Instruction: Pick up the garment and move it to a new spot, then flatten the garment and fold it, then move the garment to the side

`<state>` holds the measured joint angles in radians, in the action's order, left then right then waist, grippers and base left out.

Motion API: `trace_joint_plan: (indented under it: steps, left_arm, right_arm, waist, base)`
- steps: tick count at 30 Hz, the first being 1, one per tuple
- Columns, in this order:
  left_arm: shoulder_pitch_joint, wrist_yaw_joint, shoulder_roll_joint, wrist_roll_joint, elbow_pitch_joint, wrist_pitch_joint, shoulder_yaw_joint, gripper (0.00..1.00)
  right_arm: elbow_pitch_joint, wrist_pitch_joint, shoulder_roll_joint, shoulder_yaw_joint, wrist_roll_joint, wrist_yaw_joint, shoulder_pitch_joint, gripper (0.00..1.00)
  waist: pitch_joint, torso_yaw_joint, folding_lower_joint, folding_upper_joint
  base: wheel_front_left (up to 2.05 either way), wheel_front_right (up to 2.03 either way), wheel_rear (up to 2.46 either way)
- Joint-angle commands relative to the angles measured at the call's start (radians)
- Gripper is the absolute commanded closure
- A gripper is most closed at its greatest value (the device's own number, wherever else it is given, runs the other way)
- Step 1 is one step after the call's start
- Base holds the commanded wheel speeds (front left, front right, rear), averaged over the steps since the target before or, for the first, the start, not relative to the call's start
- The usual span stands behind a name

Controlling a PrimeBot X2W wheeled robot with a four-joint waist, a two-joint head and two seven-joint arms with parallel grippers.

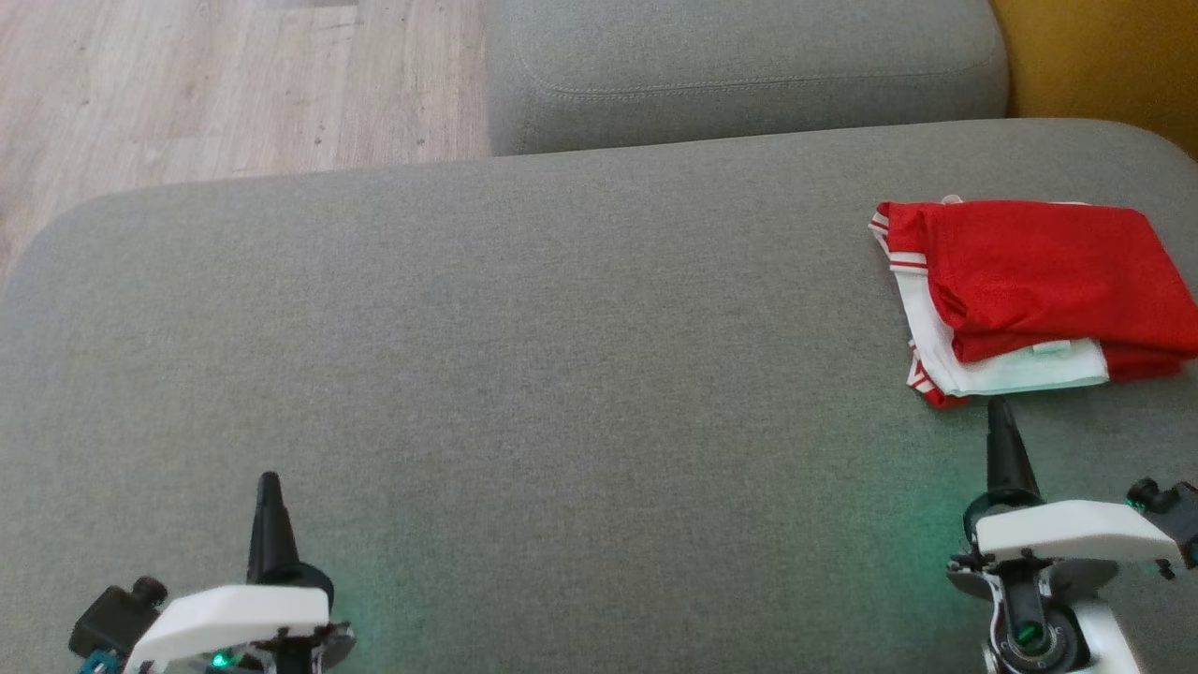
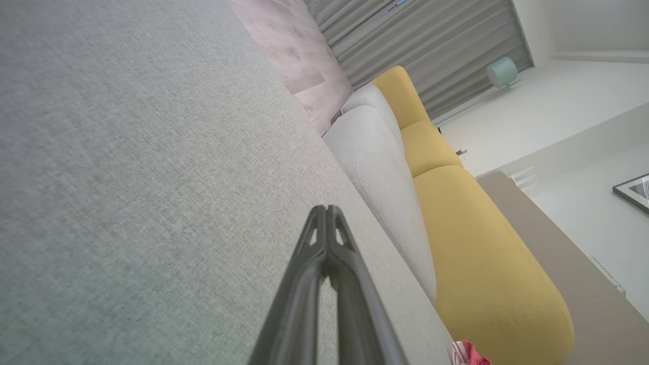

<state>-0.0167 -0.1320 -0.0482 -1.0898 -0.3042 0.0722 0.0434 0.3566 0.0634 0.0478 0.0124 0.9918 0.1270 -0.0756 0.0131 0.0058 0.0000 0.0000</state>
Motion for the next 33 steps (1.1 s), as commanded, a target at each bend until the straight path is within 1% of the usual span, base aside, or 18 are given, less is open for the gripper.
trace_joint_plan:
  steps: [1,33]
  left_arm:
    - [-0.059,0.001,-0.013,-0.02,0.037,-0.005,-0.029,1.0]
    - [-0.076,0.001,-0.015,-0.316,0.05,-0.099,-0.091,1.0]
  right_arm:
    - [-0.042,-0.005,0.01,-0.004,0.025,0.002,-0.04,1.0]
    - [-0.082,-0.099,0.01,0.05,0.37,0.003,-0.035,1.0]
  waist:
    - [0.0,0.0,0.0,0.0]
    - [-0.006,-0.003,0.0,0.0]
  base:
    - [0.0,0.0,0.0]
    - [0.0,0.0,0.0]
